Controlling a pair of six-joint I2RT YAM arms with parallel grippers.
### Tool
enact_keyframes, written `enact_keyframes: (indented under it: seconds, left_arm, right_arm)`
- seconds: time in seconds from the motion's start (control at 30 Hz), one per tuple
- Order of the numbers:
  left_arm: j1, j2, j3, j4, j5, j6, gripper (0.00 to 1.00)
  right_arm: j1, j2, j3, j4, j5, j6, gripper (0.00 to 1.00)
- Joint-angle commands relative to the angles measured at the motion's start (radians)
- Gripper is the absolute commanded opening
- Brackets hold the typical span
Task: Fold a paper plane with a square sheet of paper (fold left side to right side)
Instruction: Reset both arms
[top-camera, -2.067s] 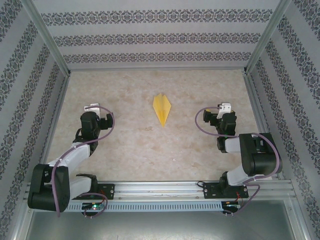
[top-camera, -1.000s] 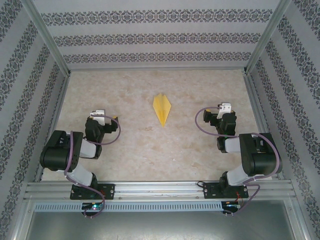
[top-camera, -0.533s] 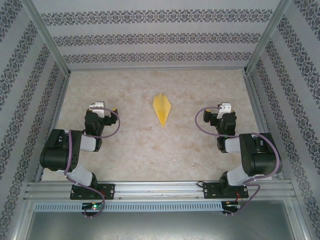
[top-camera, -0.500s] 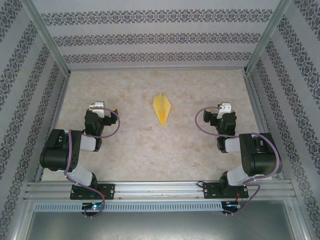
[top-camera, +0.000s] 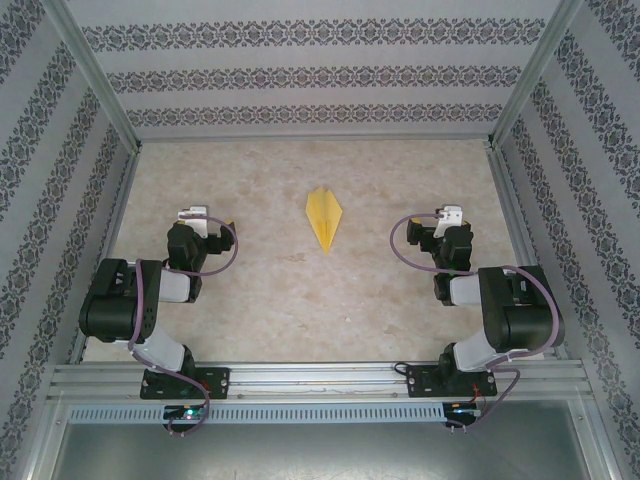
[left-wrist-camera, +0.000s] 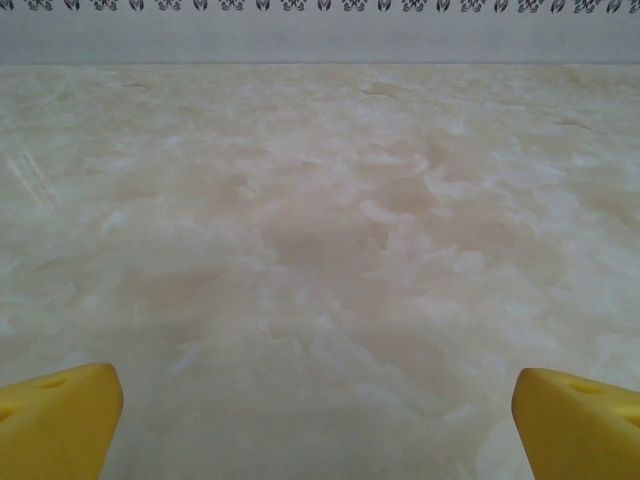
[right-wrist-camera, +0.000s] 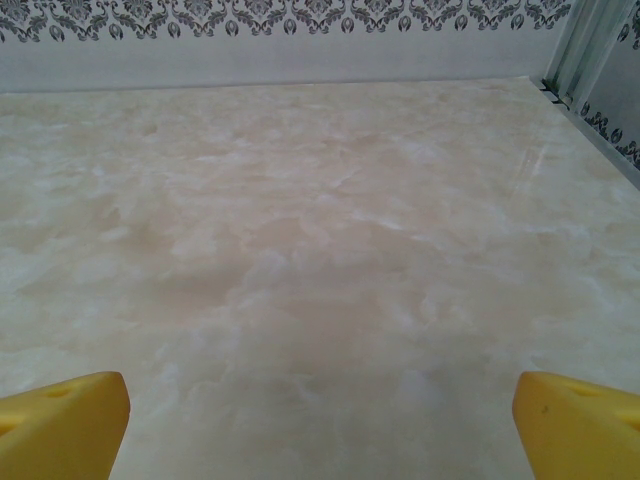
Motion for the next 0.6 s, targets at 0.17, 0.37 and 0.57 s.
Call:
enact_keyframes:
  seconds: [0.17, 0.37, 0.57]
  left_arm:
    - [0.012, -0.005, 0.011, -0.017, 0.015, 0.009, 1.00]
    - [0.013, -0.005, 0.011, -0.017, 0.015, 0.009, 1.00]
    - [0.012, -0.005, 0.011, -0.017, 0.015, 0.009, 1.00]
  right_arm:
    - [0.001, 0.002, 0.015, 0.000, 0.014, 0.009, 0.98]
    - [0.005, 0.003, 0.045, -0.006, 0.018, 0.004, 0.98]
    - [0.015, 0.002, 0.048, -0.013, 0.028, -0.005, 0.98]
